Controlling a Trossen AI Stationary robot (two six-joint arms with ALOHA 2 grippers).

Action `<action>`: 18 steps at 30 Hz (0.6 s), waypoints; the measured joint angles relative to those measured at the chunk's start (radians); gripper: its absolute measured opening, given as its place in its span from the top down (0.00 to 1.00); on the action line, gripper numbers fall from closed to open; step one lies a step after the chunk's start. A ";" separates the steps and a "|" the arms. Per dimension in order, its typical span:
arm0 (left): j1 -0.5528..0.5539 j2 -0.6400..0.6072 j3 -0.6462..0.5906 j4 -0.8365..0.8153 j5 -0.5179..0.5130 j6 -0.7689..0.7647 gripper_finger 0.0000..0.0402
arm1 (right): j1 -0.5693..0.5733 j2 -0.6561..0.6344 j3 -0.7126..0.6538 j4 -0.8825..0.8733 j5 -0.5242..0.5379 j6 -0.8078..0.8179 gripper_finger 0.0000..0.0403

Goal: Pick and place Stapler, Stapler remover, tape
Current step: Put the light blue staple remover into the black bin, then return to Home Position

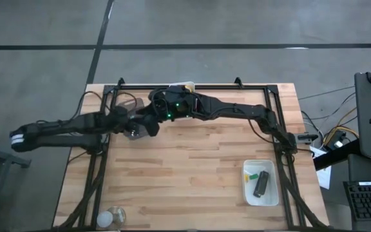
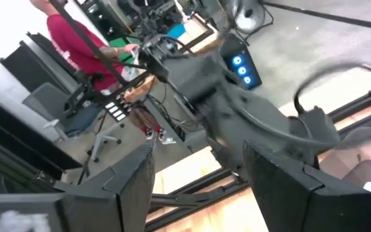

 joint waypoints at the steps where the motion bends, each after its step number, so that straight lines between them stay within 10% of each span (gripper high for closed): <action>1: 0.023 0.005 -0.014 -0.001 0.027 0.000 0.98 | 0.000 -0.002 0.000 -0.002 0.000 -0.001 0.44; 18: 0.181 0.034 0.004 0.062 0.144 0.126 0.84 | 0.011 -0.017 0.000 -0.091 0.008 -0.010 0.44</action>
